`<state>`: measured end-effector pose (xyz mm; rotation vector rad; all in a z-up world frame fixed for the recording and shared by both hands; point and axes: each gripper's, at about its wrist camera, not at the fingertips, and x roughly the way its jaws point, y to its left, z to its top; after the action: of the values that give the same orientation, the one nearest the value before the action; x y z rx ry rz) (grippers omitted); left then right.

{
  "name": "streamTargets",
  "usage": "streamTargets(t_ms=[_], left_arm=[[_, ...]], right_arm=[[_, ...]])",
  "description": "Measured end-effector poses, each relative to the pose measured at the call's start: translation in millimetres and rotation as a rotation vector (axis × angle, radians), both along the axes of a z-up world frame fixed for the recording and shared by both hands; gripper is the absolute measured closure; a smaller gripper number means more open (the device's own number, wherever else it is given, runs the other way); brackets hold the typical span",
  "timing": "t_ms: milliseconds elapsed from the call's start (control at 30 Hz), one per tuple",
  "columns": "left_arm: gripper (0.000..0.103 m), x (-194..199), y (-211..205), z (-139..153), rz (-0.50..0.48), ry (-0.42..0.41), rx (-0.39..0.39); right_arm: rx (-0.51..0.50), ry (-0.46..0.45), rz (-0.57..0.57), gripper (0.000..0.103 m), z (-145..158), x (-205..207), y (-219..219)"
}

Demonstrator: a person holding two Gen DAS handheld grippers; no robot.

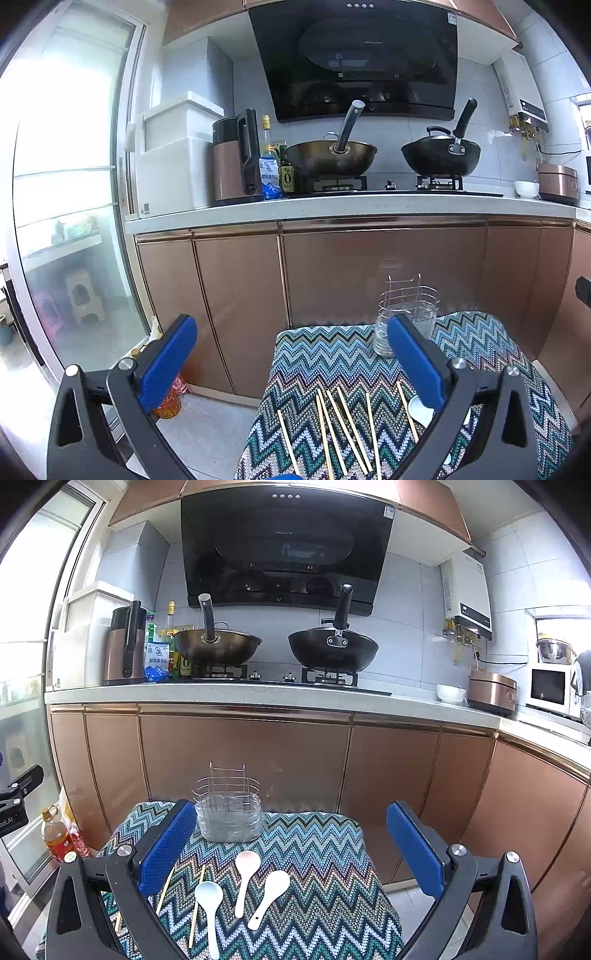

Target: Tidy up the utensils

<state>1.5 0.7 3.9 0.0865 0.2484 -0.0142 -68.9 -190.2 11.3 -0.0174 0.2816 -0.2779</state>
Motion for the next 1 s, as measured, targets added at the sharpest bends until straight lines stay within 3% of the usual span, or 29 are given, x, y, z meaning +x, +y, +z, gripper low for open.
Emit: streamTargets(t_ms=[1000], left_arm=[[0.000, 0.8, -6.8, 20.7, -0.019, -0.012, -0.064]], right_arm=[[-0.017, -0.082, -0.007, 0.000, 22.6, -4.0, -2.8]])
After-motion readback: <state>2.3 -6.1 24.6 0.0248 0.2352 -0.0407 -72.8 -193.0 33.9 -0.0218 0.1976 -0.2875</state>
